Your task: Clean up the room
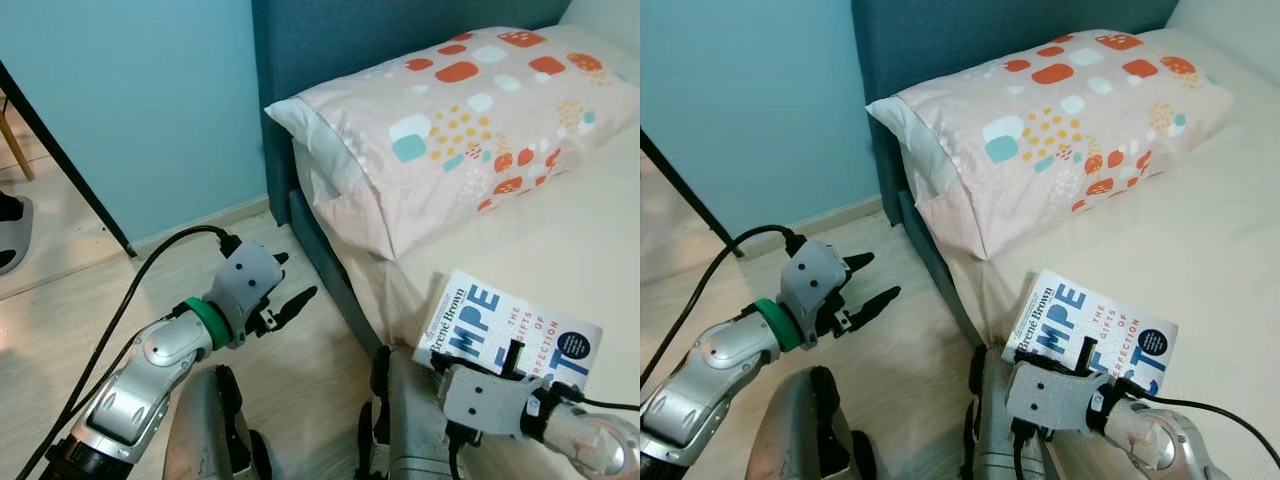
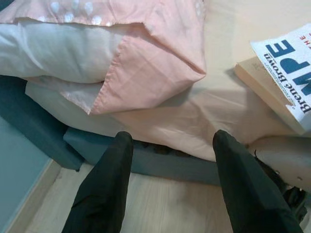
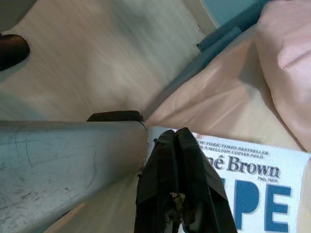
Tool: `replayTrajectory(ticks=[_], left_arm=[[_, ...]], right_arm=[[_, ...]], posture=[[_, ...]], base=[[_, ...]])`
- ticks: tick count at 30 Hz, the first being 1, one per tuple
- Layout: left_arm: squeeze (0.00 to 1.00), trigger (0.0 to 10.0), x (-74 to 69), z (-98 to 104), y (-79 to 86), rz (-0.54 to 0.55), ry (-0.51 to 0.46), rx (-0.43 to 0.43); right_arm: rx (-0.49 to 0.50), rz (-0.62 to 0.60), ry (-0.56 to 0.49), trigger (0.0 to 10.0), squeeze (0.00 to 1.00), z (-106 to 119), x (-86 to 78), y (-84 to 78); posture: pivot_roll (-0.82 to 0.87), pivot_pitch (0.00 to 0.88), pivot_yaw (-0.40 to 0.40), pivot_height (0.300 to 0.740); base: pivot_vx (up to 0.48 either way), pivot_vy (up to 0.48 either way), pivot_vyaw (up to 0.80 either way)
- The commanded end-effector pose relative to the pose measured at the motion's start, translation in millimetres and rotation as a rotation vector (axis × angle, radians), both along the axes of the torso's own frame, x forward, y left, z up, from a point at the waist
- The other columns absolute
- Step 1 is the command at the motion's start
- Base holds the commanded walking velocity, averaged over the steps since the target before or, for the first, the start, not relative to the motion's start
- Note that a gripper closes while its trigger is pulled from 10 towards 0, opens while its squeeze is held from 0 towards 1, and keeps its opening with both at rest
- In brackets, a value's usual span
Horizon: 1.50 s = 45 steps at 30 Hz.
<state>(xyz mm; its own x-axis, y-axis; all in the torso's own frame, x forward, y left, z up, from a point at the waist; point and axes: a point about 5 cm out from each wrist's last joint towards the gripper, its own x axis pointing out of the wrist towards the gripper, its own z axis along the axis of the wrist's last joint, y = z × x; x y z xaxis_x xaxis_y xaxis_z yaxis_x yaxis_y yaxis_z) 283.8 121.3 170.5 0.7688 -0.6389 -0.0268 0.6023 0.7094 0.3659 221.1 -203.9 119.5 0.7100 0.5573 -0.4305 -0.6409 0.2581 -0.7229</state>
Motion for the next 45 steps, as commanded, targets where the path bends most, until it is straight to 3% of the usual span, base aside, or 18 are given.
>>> replayTrajectory(ticks=[1, 5, 6, 7, 9, 11, 15, 16, 18, 19, 24, 31, 40, 41, 42, 43, 44, 45], left_arm=[[0.00, 10.0, -2.1, -4.8, -0.8, 0.007, 0.017, 0.012], [0.00, 10.0, -0.9, -5.5, -0.2, 0.029, 0.016, 0.008], [0.00, 10.0, -0.2, -6.5, -0.9, 0.044, 0.014, 0.008], [0.00, 10.0, -0.1, -7.0, -1.8, 0.055, 0.013, 0.007], [0.00, 10.0, -0.1, -7.0, -1.8, 0.055, 0.013, 0.007], [0.00, 10.0, -0.6, -7.8, -2.7, 0.063, 0.014, 0.008], [0.00, 10.0, -1.2, -8.4, -3.2, 0.068, 0.019, 0.012], [0.00, 10.0, -1.2, -8.4, -3.7, 0.069, 0.020, 0.013], [0.00, 10.0, -1.1, -8.3, -4.1, 0.070, 0.020, 0.014], [0.00, 10.0, -1.0, -8.2, -4.3, 0.071, 0.020, 0.015], [0.00, 10.0, -0.7, -8.0, -3.4, 0.079, 0.020, 0.020], [0.00, 10.0, -0.4, -8.6, -3.0, 0.086, 0.022, 0.024], [0.00, 10.0, -1.2, -9.1, -4.1, 0.091, 0.024, 0.026], [0.00, 10.0, -1.2, -8.9, -4.0, 0.093, 0.024, 0.027], [0.00, 10.0, -1.2, -8.9, -4.0, 0.093, 0.024, 0.027], [0.00, 10.0, -1.2, -8.7, -4.0, 0.094, 0.023, 0.027], [0.00, 10.0, -1.2, -8.7, -4.0, 0.094, 0.023, 0.027], [0.00, 10.0, -1.3, -8.8, -3.9, 0.096, 0.023, 0.028]], right_arm=[[-0.031, 0.030, 0.070, 10.0, 0.00, -10.8, -5.7, -1.4], [-0.084, 0.058, 0.107, 10.0, 0.00, -15.9, -4.3, -4.8], [-0.060, 0.060, 0.150, 10.0, 0.00, -19.0, -1.7, -6.1], [0.068, 0.054, 0.227, 10.0, 0.00, -17.2, -0.7, -2.2], [0.068, 0.054, 0.227, 10.0, 0.00, -17.2, -0.7, -2.2], [0.252, 0.067, 0.322, 10.0, 0.00, -12.6, -0.2, 5.2], [0.261, 0.078, 0.348, 10.0, 0.00, -15.0, 2.3, 6.0], [0.256, 0.070, 0.356, 6.9, 0.00, -18.9, 4.8, 5.8], [0.251, 0.064, 0.360, 6.9, 0.00, -21.7, 6.3, 5.6], [0.255, 0.064, 0.359, 0.0, 0.00, -23.1, 8.2, 6.8], [0.257, 0.082, 0.370, 0.0, 0.00, -24.5, 12.9, 9.5], [0.240, 0.145, 0.479, 0.0, 0.00, -29.5, 9.5, 11.0], [0.102, 0.199, 0.556, 0.0, 0.00, -38.7, 13.9, 4.5], [0.080, 0.177, 0.530, 3.0, 0.00, -38.8, 19.6, 1.9], [0.080, 0.177, 0.530, 3.0, 0.00, -38.8, 19.6, 1.9], [0.068, 0.160, 0.513, 5.8, 0.00, -38.7, 24.0, 0.0], [0.068, 0.160, 0.513, 5.8, 0.00, -38.7, 24.0, 0.0], [0.035, 0.145, 0.522, 10.0, 0.00, -41.3, 29.1, -4.6]], posture=[[-0.06, 0.204, 0.014, 0.547], [-0.05, 0.200, 0.003, 0.547], [-0.04, 0.196, -0.005, 0.547], [-0.04, 0.196, -0.005, 0.547], [-0.04, 0.196, -0.005, 0.547], [-0.04, 0.196, -0.005, 0.547], [-0.04, 0.196, -0.005, 0.547], [-0.04, 0.196, -0.005, 0.547], [-0.04, 0.196, -0.005, 0.547], [-0.04, 0.196, -0.005, 0.547], [-0.03, 0.206, 0.003, 0.547], [-0.02, 0.211, 0.003, 0.547], [-0.02, 0.217, -0.001, 0.547], [-0.02, 0.217, -0.001, 0.547], [-0.02, 0.217, -0.001, 0.547], [-0.02, 0.217, -0.001, 0.547], [-0.02, 0.217, -0.001, 0.547], [-0.02, 0.217, -0.001, 0.547]], base=[[0.000, 0.000, 0.00], [0.000, 0.000, 0.00], [0.000, 0.000, 0.00], [0.000, 0.000, 0.00], [0.000, 0.000, 0.00], [0.000, 0.000, 0.00], [0.000, 0.000, 0.00], [0.000, 0.000, 0.00], [0.000, 0.000, 0.00], [0.000, 0.000, 0.00], [0.000, 0.000, 0.00], [0.000, 0.000, 0.00], [0.000, 0.000, 0.00], [0.000, 0.000, 0.00], [0.000, 0.000, 0.00], [0.000, 0.000, 0.00], [0.000, 0.000, 0.00], [0.000, 0.000, 0.00]])
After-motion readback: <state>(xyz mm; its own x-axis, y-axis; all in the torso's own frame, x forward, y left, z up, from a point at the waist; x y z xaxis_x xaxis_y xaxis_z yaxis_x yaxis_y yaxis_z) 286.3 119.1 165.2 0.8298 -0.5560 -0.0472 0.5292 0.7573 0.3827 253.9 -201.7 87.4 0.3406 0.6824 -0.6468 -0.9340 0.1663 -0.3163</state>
